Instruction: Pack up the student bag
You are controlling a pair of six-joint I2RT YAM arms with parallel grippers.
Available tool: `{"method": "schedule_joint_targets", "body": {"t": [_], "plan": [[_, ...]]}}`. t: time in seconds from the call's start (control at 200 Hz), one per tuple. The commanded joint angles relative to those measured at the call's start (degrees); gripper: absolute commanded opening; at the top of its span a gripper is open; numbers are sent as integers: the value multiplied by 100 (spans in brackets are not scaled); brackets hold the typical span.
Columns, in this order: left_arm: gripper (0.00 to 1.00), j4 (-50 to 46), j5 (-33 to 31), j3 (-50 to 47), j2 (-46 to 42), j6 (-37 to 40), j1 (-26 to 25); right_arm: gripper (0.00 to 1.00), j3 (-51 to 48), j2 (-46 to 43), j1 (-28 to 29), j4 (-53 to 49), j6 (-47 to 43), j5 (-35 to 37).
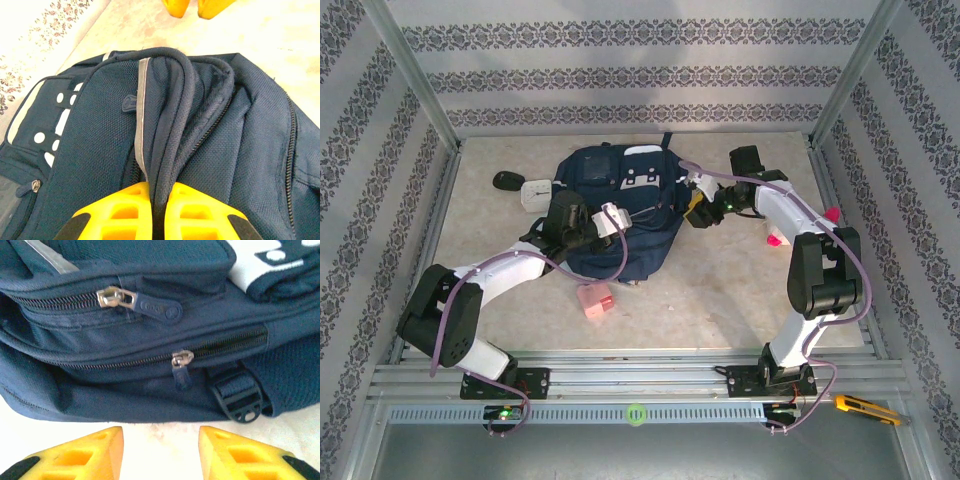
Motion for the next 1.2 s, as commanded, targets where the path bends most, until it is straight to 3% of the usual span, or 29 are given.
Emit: {"method": "schedule_joint_targets", "body": {"t": [0.0, 0.485, 0.61, 0.739, 0.814, 1.199], "plan": [[0, 1219, 739, -26, -314, -389, 40, 46, -156, 114, 134, 412, -446, -535], [0, 1579, 1078, 102, -244, -777, 147, 44, -124, 757, 159, 1303, -75, -723], [0, 1576, 1088, 95, -260, -802, 146, 36, -263, 747, 154, 1689, 24, -885], [0, 1565, 1093, 89, -277, -818, 148, 13, -406, 684, 109, 2035, 172, -1042], [0, 1544, 958, 86, -272, -830, 146, 0, -471, 604, 66, 2099, 246, -1129], [0, 939, -556, 319, -228, -449, 93, 0, -514, 149, -29, 1229, 484, -1596]]}}
